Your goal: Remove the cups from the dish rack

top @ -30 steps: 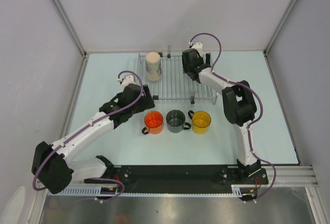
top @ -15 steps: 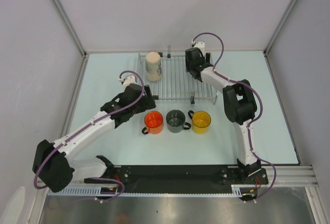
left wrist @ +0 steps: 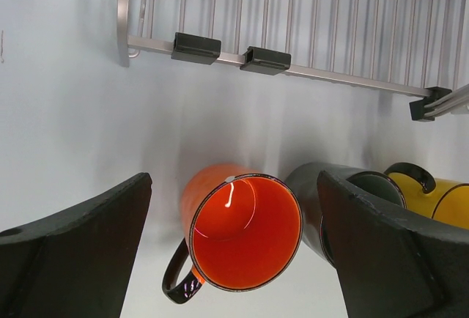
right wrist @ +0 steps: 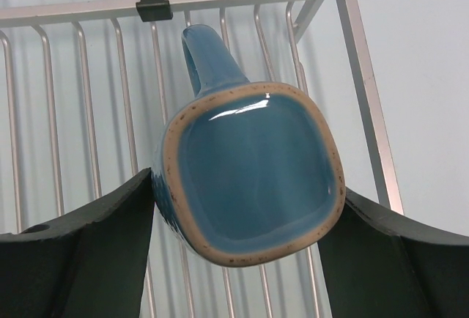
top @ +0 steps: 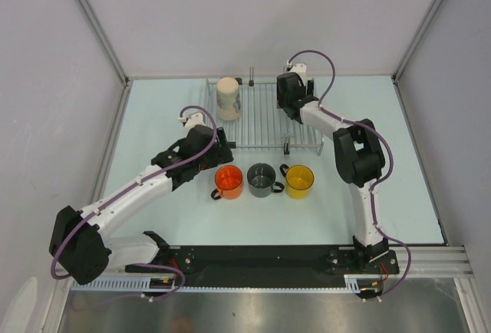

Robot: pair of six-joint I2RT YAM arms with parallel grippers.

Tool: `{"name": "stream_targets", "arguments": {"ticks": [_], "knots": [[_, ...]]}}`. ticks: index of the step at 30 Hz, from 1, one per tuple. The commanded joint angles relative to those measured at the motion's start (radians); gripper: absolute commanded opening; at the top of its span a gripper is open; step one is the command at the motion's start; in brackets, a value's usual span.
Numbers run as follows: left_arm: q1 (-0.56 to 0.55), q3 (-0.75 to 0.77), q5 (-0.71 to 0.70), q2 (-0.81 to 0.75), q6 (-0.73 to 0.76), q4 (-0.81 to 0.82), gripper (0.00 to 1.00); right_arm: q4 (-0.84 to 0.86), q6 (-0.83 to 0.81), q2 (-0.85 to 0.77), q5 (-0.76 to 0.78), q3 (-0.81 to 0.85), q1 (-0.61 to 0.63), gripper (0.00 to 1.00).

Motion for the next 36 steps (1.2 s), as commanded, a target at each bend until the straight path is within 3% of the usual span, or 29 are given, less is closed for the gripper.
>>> {"name": "stream_targets", "arguments": {"ticks": [1, 16, 25, 31, 36], "knots": [[-0.007, 0.003, 0.001, -0.023, -0.011, 0.024, 1.00, -0.009, 0.051, -0.116, 0.000, -0.015, 0.006, 0.00], [-0.017, -0.030, 0.006, -0.080, -0.045, 0.037, 1.00, -0.014, 0.086, -0.338, -0.042, -0.106, 0.058, 0.00], [-0.017, -0.066, 0.038, -0.126, -0.068, 0.098, 1.00, 0.138, 0.288, -0.513, -0.426, -0.363, 0.035, 0.00], [-0.017, -0.160, 0.093, -0.204, -0.105, 0.253, 1.00, 0.377, 0.431, -0.660, -0.704, -0.584, -0.017, 0.00], [-0.017, -0.209, 0.151, -0.230, -0.134, 0.377, 1.00, 0.585, 0.543, -0.719, -0.844, -0.731, -0.074, 0.00]]}}
